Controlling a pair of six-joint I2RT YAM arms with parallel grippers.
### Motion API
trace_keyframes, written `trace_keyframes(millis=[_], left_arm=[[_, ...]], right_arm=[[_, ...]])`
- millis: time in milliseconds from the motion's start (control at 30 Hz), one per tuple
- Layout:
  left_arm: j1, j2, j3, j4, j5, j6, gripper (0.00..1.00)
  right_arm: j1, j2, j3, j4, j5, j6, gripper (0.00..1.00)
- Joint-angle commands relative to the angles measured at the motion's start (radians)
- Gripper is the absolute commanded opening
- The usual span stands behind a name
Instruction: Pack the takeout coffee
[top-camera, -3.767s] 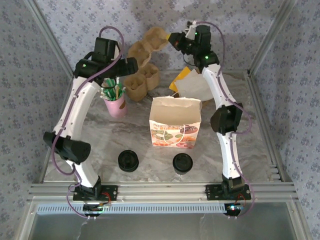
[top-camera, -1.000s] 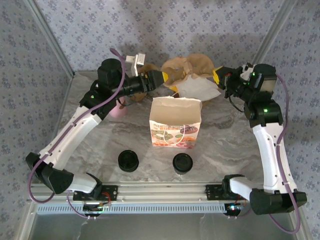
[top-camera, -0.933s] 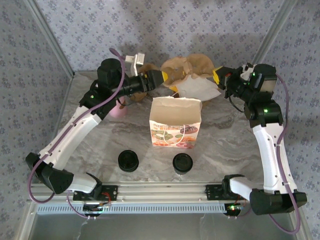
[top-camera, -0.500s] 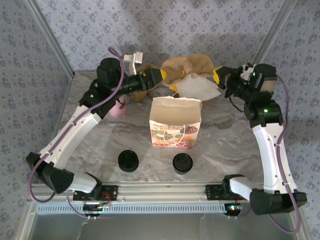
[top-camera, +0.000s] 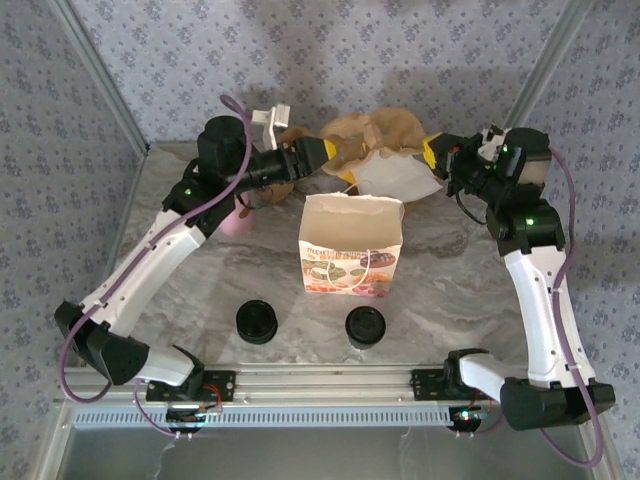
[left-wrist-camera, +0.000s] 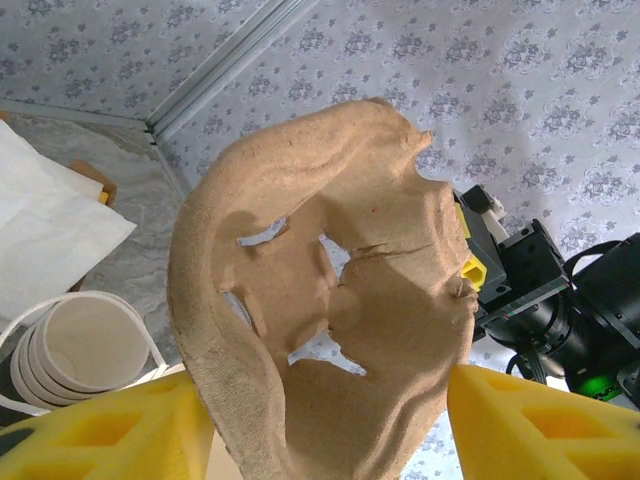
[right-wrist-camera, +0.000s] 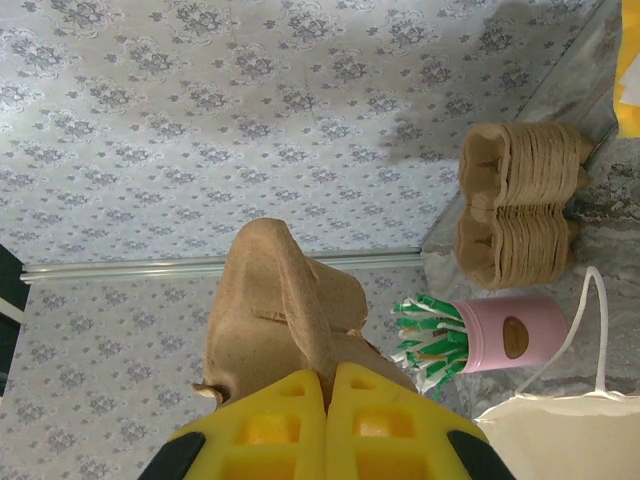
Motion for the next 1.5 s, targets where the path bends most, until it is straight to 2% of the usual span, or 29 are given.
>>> trace_keyframes(millis=[0, 567, 1133, 1367, 1467], left_arm=[[-0.005, -0.026, 0.001, 0.043, 0.017, 0.0, 0.59], [0.018, -0.059, 0.029, -0.019, -0.002, 0.026, 0.44], [0.028, -0.057, 0.061, -0.02, 0.001, 0.016, 0.26], [0.027, -0.057, 0.066, -0.02, -0.002, 0.016, 0.23], [0.028, -0.057, 0.066, -0.023, -0.007, 0.017, 0.19]], right_arm=[[0.005, -0.011, 0.018, 0.026, 0.017, 0.006, 0.0], [0.005, -0.015, 0.005, 0.01, 0.029, -0.012, 0.0], [0.013, -0.026, -0.011, 0.006, 0.032, -0.017, 0.0], [0.013, -0.029, -0.01, -0.003, 0.037, -0.026, 0.0], [0.013, -0.028, -0.01, -0.003, 0.04, -0.028, 0.0]])
